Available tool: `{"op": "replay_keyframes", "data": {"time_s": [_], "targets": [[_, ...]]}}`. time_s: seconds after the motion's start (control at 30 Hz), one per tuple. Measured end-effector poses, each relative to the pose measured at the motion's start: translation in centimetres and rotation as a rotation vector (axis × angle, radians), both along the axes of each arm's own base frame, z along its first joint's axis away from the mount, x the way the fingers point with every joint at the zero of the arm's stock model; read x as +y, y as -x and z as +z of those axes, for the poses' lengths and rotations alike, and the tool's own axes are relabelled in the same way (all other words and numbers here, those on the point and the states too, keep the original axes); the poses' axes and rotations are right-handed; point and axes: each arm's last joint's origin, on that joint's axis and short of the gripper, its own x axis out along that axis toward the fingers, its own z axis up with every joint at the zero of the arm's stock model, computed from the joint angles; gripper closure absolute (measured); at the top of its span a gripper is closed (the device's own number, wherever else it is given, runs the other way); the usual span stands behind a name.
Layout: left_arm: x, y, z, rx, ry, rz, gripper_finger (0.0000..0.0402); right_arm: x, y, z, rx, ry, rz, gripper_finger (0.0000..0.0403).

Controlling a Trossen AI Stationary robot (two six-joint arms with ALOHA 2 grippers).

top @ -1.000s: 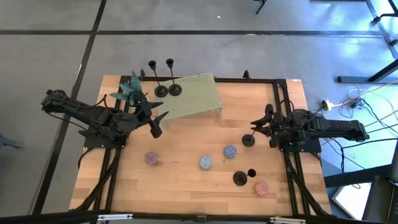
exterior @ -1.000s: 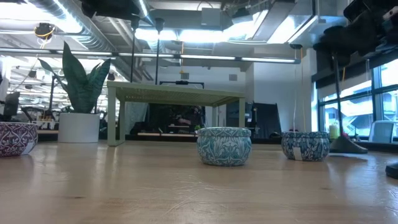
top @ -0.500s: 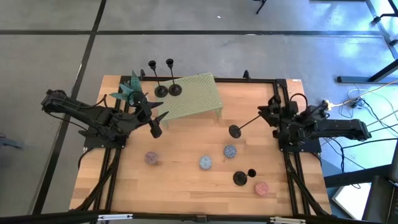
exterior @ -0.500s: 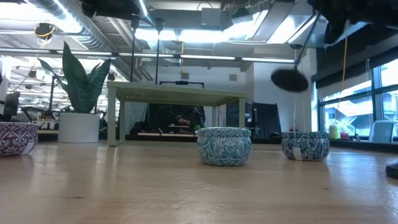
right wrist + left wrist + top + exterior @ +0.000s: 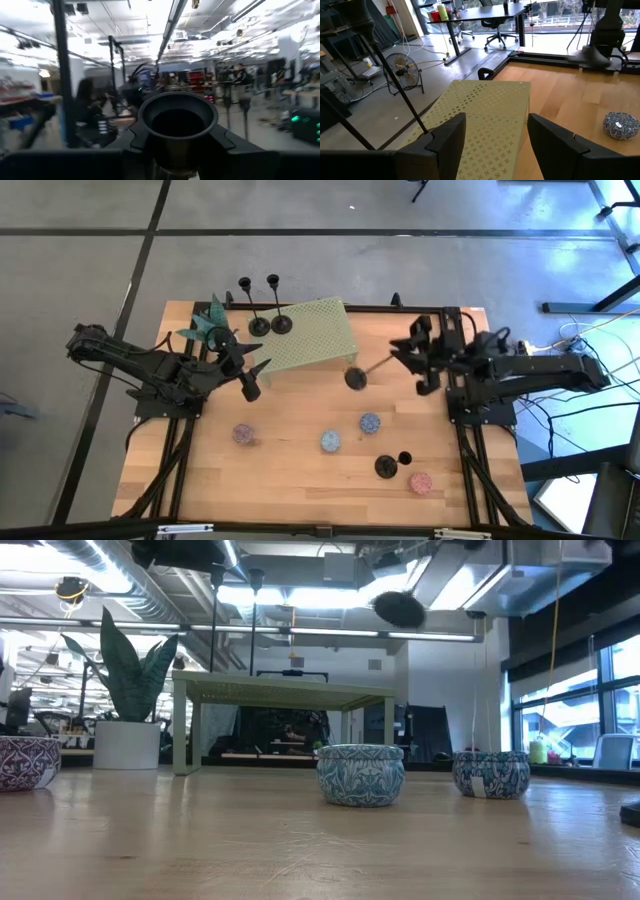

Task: Pick & Place candle stick holders
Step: Put the black candle holder on the shelf

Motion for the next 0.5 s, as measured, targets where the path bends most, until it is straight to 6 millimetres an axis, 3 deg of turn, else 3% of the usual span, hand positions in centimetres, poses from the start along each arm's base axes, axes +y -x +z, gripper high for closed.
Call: {"op": "replay_keyframes", "data": {"time_s": [0.2, 0.37, 0.5], "targets": [[0.0, 0.0, 0.0, 0.0, 0.0, 0.0, 0.0192, -2.4, -3.0, 5.2, 0.018, -0.024, -0.218, 0.03], [0.0, 0.0, 0.0, -0.001, 0.0, 0.0, 0.0192, -5.0, -6.6, 6.8, 0.082, -0.029, -0.312, 0.03], [0.0, 0.0, 0.1, -0.007, 0.002, 0.0, 0.0192, -7.4, -9.8, 6.6, 0.132, -0.031, -0.35, 0.0299]]}}
